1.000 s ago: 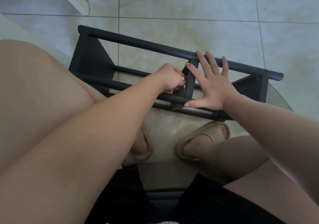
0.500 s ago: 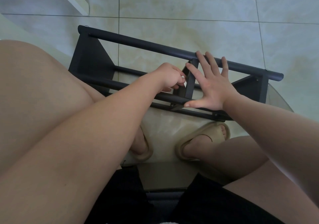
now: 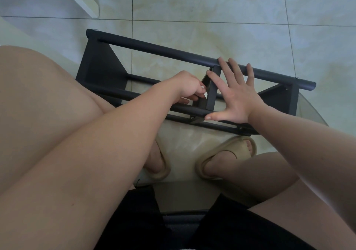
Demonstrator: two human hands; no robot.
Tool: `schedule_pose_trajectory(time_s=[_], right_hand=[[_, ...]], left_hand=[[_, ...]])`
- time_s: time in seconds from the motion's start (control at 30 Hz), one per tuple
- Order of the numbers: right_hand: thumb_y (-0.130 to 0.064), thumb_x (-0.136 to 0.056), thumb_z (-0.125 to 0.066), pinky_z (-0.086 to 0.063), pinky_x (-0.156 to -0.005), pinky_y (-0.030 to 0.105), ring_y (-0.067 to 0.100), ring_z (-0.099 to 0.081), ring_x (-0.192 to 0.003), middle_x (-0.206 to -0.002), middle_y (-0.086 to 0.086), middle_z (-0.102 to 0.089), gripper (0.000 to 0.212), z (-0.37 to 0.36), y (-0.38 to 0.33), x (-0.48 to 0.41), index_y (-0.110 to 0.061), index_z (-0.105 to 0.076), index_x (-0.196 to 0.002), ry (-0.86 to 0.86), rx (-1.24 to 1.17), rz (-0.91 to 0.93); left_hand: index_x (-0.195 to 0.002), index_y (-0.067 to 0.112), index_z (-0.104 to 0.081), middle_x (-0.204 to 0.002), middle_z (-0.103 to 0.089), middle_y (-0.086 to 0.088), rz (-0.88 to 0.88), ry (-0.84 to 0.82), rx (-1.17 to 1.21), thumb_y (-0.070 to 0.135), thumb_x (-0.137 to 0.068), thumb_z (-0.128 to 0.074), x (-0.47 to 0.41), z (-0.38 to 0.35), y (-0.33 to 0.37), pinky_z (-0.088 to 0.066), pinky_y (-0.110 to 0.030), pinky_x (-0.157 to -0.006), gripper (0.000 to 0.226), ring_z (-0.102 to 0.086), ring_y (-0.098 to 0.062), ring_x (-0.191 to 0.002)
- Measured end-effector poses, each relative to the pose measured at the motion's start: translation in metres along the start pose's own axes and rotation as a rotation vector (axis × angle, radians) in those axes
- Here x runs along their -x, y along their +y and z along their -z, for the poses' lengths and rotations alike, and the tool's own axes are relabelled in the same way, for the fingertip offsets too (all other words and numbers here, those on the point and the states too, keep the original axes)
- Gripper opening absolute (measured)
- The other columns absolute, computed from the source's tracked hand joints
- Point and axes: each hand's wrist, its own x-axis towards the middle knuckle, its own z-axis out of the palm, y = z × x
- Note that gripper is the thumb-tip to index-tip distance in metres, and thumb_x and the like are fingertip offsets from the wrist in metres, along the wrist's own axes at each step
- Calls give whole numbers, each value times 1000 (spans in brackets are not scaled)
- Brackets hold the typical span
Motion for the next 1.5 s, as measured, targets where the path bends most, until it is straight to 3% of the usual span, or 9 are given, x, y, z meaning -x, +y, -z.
schedule_pose_trajectory(time_s=[0.17, 0.8, 0.97, 1.1, 1.17, 1.3, 1.5], right_hand=[[-105, -60, -22, 7, -117, 71, 38, 9, -155, -169, 11, 12, 127, 0, 0, 0, -31, -4, -162, -2, 5, 0], [-105, -61, -22, 8, -117, 71, 39, 10, -155, -169, 11, 11, 126, 0, 0, 0, -30, -5, -162, 0, -6, 3], [-103, -62, -26, 8, -117, 70, 39, 10, -155, -169, 11, 12, 125, 0, 0, 0, -30, -5, -162, 2, -7, 5], [-104, -62, -23, 9, -117, 70, 39, 10, -155, -169, 11, 12, 125, 0, 0, 0, -30, -5, -162, 1, -3, 7], [-104, -62, -22, 9, -117, 70, 39, 10, -155, -169, 11, 12, 126, 0, 0, 1, -30, -5, -162, -1, -4, 6], [-105, -62, -21, 8, -117, 70, 39, 10, -155, -169, 11, 11, 126, 0, 0, 0, -30, -5, -162, 0, -10, 6], [-103, -62, -26, 9, -117, 70, 38, 10, -155, -169, 11, 12, 125, 0, 0, 0, -30, -5, -162, -1, -7, 3]], left_hand=[[-97, 15, -67, -69, -75, 9, 35, -22, 30, 22, -99, -60, 0, 0, 0, -53, -32, -83, 11, -70, -12, -85], [-96, 13, -65, -71, -75, 9, -7, -71, -65, 20, -104, -50, -3, 0, -1, -53, -38, -95, 18, -67, -10, -93], [-95, 11, -64, -82, -74, 4, -11, -73, -106, 19, -105, -48, -1, -1, -1, -52, -36, -94, 20, -65, -12, -93], [-108, 6, -63, -79, -73, 5, -36, -81, -159, 17, -106, -46, 2, 3, 2, -52, -27, -77, 20, -64, -8, -86], [-105, 7, -63, -79, -73, 5, -49, -87, -194, 16, -106, -46, 4, 4, 3, -50, -25, -73, 19, -65, -6, -85], [-90, 15, -61, -83, -72, 4, -57, -107, -259, 15, -105, -46, 4, 7, 2, -50, -28, -79, 21, -65, -11, -92], [-84, 22, -62, -80, -73, 10, -100, -149, -369, 15, -105, -48, 5, 10, -2, -50, -29, -84, 26, -66, -10, -94]])
